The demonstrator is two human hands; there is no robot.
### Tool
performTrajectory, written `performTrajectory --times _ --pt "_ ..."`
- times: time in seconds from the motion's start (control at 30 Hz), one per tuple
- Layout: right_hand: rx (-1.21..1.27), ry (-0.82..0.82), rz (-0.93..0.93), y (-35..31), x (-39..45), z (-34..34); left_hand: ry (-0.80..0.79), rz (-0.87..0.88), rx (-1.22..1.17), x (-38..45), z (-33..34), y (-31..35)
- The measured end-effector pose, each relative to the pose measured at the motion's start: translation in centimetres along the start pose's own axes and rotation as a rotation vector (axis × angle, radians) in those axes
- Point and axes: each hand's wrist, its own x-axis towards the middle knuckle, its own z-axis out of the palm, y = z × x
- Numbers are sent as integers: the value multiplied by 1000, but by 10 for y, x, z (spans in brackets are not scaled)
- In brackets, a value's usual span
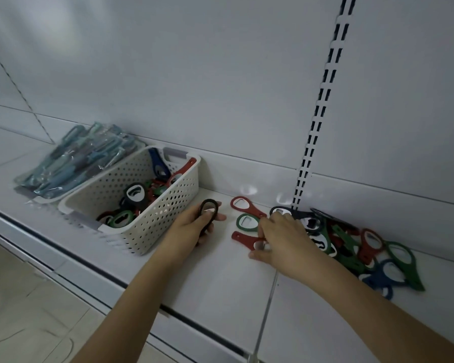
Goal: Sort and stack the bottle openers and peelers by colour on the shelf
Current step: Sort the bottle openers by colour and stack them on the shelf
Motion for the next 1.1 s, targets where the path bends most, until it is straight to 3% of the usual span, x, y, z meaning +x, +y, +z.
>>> performTrajectory --times 0.17,0.27,0.37,0.47,0.6,0.7,0.77,0.83,0.9,1.0,1.1 --pt "173 -70 -116 9 -13 -6 0 -36 -13 3 10 2" --pt "222 35 -121 25 -18 -19 -23 -24 43 3 23 8" --pt "-15 148 18 58 -17 -38 -93 -14 -18 3 39 18" --pt "-141 18 128 77 -19 -40 -150 -31 -133 8 55 26" --pt "-213 44 116 74 -16 -38 -193 -116 -282 11 72 20" --pt "-327 347 -18 81 -19 -38 -243 -184 -416 6 81 10" --pt "-215 595 -106 84 -25 -40 -246 -199 -435 4 81 10" --pt "-14 720 -204 78 -29 -44 -250 -255 -490 5 80 11" --pt "58 700 -320 69 -29 -47 -322 -341 -558 4 78 14" --pt "65 509 -442 61 -21 -37 -506 -436 -591 2 71 18" --pt "61 448 -399 61 -10 -27 -474 -347 -533 0 62 20"
